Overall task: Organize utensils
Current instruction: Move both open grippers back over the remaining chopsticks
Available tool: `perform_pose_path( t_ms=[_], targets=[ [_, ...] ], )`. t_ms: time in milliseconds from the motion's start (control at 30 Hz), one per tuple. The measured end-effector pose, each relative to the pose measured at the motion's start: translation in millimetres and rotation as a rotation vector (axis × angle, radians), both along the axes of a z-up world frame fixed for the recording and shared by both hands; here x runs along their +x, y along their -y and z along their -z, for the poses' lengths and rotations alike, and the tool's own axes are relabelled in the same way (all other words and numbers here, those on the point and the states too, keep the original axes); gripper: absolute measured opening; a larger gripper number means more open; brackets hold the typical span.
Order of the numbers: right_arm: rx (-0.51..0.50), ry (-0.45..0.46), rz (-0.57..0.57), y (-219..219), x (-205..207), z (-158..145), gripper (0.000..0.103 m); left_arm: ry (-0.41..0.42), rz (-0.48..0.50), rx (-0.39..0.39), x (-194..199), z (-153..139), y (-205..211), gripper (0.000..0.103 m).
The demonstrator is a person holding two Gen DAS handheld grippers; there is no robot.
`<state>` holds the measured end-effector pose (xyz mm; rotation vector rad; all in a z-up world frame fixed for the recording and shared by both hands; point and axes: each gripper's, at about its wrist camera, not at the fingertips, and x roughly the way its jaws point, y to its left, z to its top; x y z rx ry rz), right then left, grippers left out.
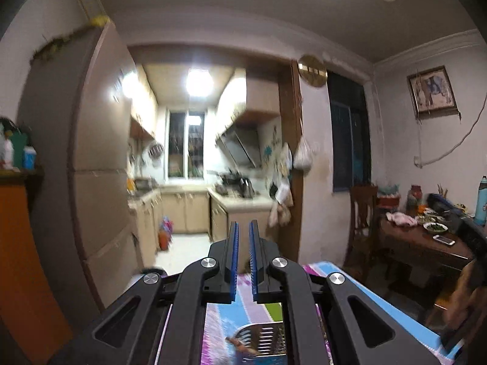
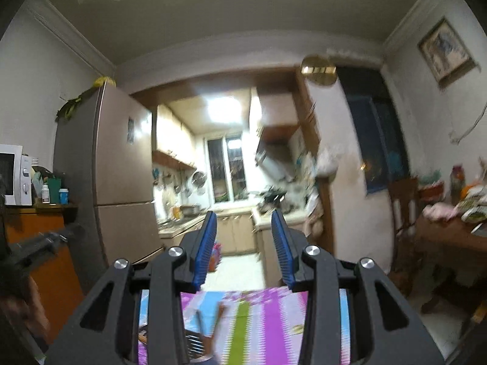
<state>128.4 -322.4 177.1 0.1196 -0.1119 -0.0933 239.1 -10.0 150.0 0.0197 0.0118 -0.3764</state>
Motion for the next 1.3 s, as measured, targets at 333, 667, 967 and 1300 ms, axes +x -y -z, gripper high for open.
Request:
perform_pose_path(
  t_ms=[333, 667, 967, 1300],
  targets=[
    [-0.178, -0.235, 0.125, 46.6, -155.6, 45.9, 0.066, -0.078, 0.101, 0.273, -159.1, 57.6, -15.2, 0.03],
    [0.029, -0.726, -0.006, 10.5, -193.9, 219.9, 0.085, -0.51, 0.202, 0.358, -224.8, 230.7, -6.9, 0.044],
    [-0.081, -0.705, -0.022, -53.4, -200.6, 255.0, 0.083, -0.464, 0.19, 0.467, -242.0, 274.4, 31.8, 0.05],
    [-0.044, -0.762, -0.029, -58.3, -192.4, 265.6, 0.048, -0.52, 0.124, 0.384, -225.5, 285.8, 30.5, 0.05]
  ],
)
